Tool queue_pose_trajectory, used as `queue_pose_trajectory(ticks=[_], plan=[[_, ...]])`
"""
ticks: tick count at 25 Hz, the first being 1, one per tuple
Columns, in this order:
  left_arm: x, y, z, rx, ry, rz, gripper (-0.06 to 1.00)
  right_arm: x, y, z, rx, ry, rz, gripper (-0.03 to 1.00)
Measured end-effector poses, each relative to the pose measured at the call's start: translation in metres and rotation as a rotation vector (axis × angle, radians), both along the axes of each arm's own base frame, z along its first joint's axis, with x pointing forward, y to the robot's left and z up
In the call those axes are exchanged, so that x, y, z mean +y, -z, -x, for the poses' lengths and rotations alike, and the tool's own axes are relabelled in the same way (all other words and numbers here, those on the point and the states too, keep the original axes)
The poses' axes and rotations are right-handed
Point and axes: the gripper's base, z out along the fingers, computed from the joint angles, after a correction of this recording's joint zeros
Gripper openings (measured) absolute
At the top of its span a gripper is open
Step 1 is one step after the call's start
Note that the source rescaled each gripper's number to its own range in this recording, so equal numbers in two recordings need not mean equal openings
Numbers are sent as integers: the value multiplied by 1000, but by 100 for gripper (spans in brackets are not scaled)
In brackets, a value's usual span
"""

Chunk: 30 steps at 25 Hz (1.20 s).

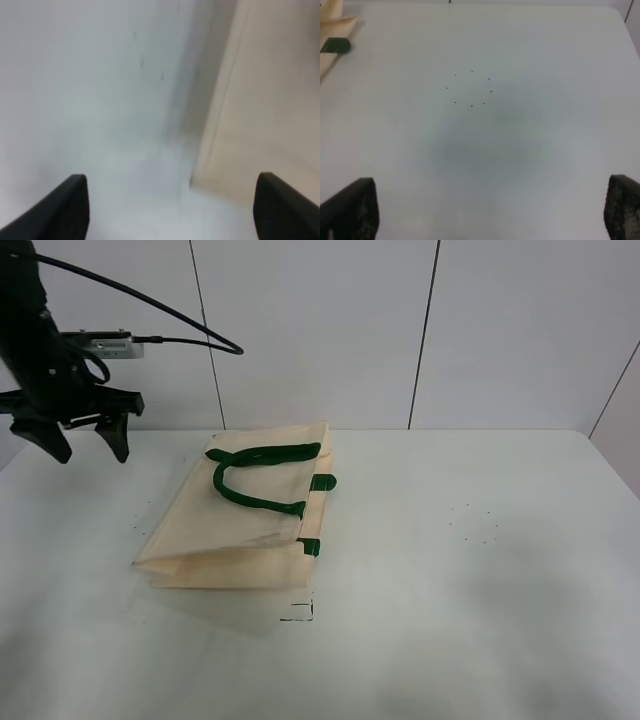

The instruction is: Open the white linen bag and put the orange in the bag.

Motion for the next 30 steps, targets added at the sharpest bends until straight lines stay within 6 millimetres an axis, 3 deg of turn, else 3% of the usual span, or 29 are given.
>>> queue_pose_trajectory(ticks=[8, 15, 22, 30], plan=[[11, -19, 128, 0, 21, 13, 84, 0, 0, 0, 0, 0, 0, 100], [20, 3, 226, -86, 71, 13, 84, 0, 0, 0, 0, 0, 0, 100], [26, 31, 293, -272, 83, 24, 84, 0, 0, 0, 0, 0, 0, 100], [30, 18, 331, -558, 86, 36, 84, 0, 0, 0, 0, 0, 0, 100]])
